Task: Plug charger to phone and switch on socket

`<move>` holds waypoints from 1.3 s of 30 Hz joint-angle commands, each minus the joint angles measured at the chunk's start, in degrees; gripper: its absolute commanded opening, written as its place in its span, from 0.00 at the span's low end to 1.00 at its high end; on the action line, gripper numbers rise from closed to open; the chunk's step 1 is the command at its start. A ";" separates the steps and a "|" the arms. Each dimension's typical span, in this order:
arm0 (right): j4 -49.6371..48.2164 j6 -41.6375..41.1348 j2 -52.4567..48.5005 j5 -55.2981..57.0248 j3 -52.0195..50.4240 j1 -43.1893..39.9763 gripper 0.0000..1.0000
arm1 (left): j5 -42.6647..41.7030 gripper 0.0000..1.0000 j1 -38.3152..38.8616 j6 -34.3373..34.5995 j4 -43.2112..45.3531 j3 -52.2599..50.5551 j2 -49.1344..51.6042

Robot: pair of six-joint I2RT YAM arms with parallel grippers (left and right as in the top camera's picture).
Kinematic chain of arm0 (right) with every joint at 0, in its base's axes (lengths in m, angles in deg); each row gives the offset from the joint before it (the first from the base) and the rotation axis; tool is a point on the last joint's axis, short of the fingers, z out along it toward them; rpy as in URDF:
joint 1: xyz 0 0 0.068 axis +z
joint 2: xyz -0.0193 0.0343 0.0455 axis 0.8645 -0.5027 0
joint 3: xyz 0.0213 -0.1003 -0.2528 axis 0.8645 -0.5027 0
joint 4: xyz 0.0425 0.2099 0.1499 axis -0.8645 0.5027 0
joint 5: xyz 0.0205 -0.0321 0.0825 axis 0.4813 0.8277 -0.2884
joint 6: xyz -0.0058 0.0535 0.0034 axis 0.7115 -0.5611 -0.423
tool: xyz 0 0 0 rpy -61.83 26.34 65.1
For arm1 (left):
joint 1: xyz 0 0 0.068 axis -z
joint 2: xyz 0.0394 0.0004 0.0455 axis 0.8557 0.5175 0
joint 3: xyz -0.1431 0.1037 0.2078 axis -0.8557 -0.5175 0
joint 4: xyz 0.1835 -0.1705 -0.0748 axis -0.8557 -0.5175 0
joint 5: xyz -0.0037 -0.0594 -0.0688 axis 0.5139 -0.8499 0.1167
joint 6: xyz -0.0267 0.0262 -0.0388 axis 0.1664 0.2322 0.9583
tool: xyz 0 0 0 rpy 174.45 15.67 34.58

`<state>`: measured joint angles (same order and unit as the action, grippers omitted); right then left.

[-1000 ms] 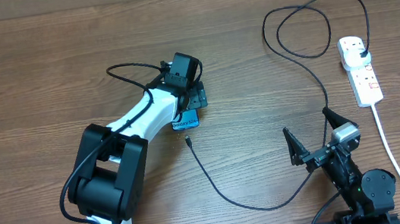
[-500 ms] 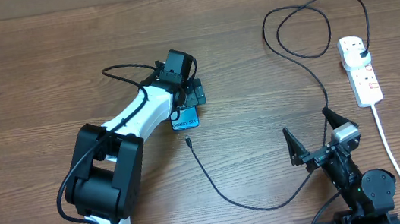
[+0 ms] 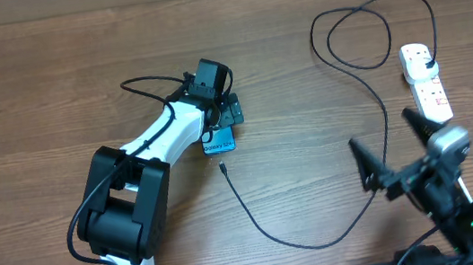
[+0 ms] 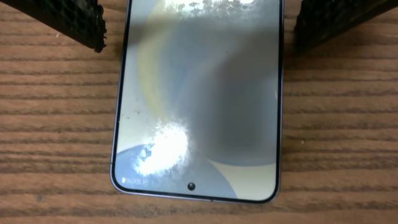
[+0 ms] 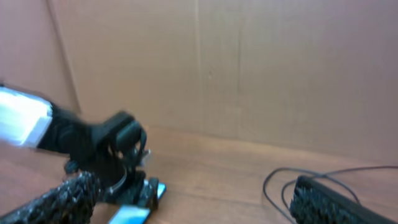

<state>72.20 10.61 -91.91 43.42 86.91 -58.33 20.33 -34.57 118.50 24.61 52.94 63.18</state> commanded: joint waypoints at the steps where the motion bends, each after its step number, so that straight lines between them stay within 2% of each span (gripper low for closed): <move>1: 10.03 -0.22 -13.92 3.80 16.00 -0.39 1.00 | -2.19 1.00 -0.48 1.18 -0.76 -1.11 2.54; 5: 25.92 0.52 -30.40 3.54 31.69 -0.39 1.00 | -2.21 1.00 -0.48 1.18 -0.79 -1.11 2.54; 8: 35.10 0.33 -40.59 -3.96 41.03 -0.37 1.00 | -2.89 1.00 -0.55 1.11 -0.98 -1.01 2.54; 11: 35.15 -0.26 -43.78 -14.25 41.03 -0.39 1.00 | -3.65 1.00 -1.20 -0.96 -8.22 4.68 2.54; 13: 35.19 -0.26 -45.13 -15.28 41.00 -0.39 1.00 | -3.63 1.00 -1.68 -1.92 -15.39 10.99 2.54; 15: 35.98 -0.31 -46.10 -13.97 40.96 -0.39 1.00 | -3.65 1.00 -1.99 -3.10 -18.99 15.91 2.54; 19: 37.92 -2.84 -48.68 -9.18 40.96 -0.37 1.00 | -3.65 1.00 -1.97 -3.54 -19.02 16.94 2.75; 32: 41.29 -2.91 -59.43 -8.57 40.85 -0.37 1.00 | -3.67 1.00 -0.90 -2.73 -16.04 16.92 12.63; 35: 41.88 -6.16 -63.58 -5.18 40.85 0.13 1.00 | -3.72 0.89 -0.07 -2.78 -17.49 16.92 14.56; 37: 42.18 -7.56 -65.33 -0.87 40.85 1.42 1.00 | -4.44 0.88 0.15 -4.00 -18.18 16.92 14.73; 39: 42.10 -9.53 -66.40 2.56 40.85 3.08 1.00 | -6.71 0.81 0.13 -5.77 -18.43 16.94 14.73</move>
<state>114.45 3.82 -157.88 41.00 126.34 -56.86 19.43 -35.20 115.07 6.89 71.08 73.67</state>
